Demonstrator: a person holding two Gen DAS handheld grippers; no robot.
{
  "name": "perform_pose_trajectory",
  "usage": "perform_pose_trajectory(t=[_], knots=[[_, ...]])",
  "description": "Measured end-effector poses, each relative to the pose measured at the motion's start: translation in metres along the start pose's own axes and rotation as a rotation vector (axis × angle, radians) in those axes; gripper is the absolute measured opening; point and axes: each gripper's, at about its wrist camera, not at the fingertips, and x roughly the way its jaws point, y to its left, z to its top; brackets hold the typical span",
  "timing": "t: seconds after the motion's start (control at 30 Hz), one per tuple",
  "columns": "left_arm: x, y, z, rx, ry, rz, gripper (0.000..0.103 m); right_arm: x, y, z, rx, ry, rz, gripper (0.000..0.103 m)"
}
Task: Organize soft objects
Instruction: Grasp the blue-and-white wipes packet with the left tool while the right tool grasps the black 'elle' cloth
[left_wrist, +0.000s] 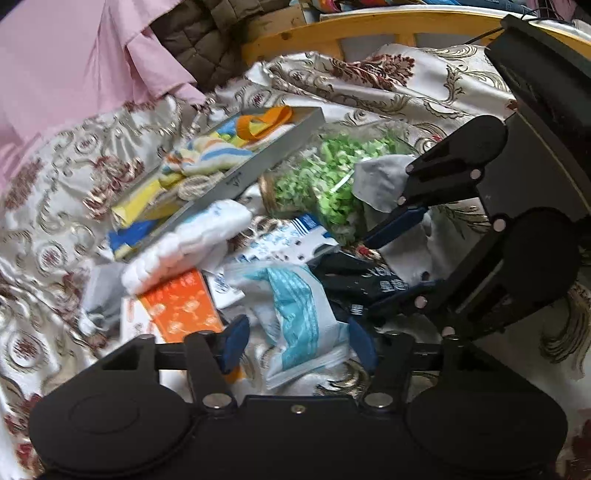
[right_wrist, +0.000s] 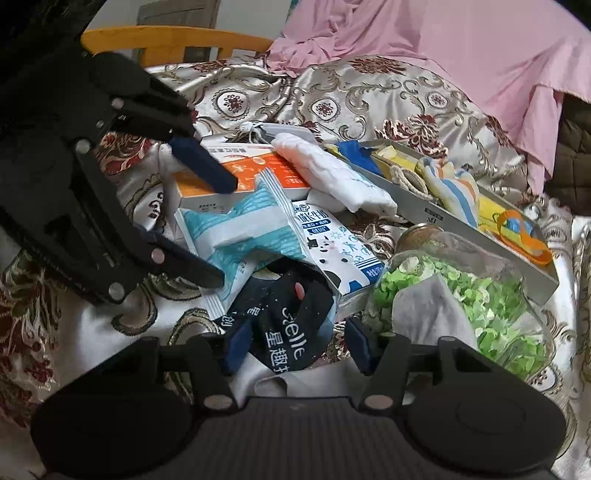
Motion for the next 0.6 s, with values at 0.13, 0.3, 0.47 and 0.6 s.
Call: perform_pose_trajectory(t=[0.13,0.3,0.47,0.6], knots=[[0.005,-0.002,-0.001,-0.014,0.022,-0.025,0.05,0.001,-0.002,-0.001,0.019,0.013,0.015,0.056],[0.007,0.003,-0.001,-0.082,0.024,-0.03,0.047,0.006,-0.005,-0.001,0.069,0.031,0.032,0.051],[0.007,0.004,-0.002,-0.121,0.015,-0.029,0.044,0.012,-0.01,-0.002,0.136,0.04,0.034,0.057],[0.007,0.004,-0.002,-0.141,0.012,-0.033,0.043,0.012,-0.013,-0.002,0.169,0.032,0.062,0.041]])
